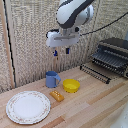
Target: Notice the yellow vessel located before you. Bring your fastener close to the yellow vessel and smoothly hold it. Transfer the yellow vessel above the white plating and let go of your hold on it, then set the vessel on the plating.
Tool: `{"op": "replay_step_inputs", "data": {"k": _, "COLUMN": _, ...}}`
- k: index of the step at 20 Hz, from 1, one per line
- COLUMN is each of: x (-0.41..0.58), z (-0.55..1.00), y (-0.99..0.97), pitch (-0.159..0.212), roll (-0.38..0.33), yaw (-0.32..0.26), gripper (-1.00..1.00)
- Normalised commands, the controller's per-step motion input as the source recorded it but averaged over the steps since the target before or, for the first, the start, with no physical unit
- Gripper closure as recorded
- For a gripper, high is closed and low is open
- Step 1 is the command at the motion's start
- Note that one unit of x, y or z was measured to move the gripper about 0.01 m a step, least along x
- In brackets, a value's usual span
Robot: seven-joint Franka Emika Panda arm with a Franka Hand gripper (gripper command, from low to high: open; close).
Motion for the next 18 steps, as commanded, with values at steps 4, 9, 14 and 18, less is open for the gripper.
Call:
{"op": "replay_step_inputs", "data": {"k": 4, "x": -0.157, "z": -0.15, "y": -0.66, "pitch": 0.057, "roll": 0.061, "yaw": -0.166, "gripper": -1.00}}
{"op": "replay_step_inputs", "data": {"k": 9, "x": -0.138, "z": -0.16, "y": -0.62, "pitch": 0.053, "roll": 0.059, "yaw": -0.180, "gripper": -1.00}}
{"op": "replay_step_inputs", "data": {"k": 14, "x": -0.137, "z": -0.25, "y": -0.49, "pitch": 0.023, "roll": 0.036, "yaw": -0.124, "gripper": -1.00}}
{"op": "replay_step_inputs", "data": {"k": 18, "x": -0.127, "z": -0.35, "y": -0.39, "pitch": 0.016, "roll": 0.020, "yaw": -0.081, "gripper": -1.00}}
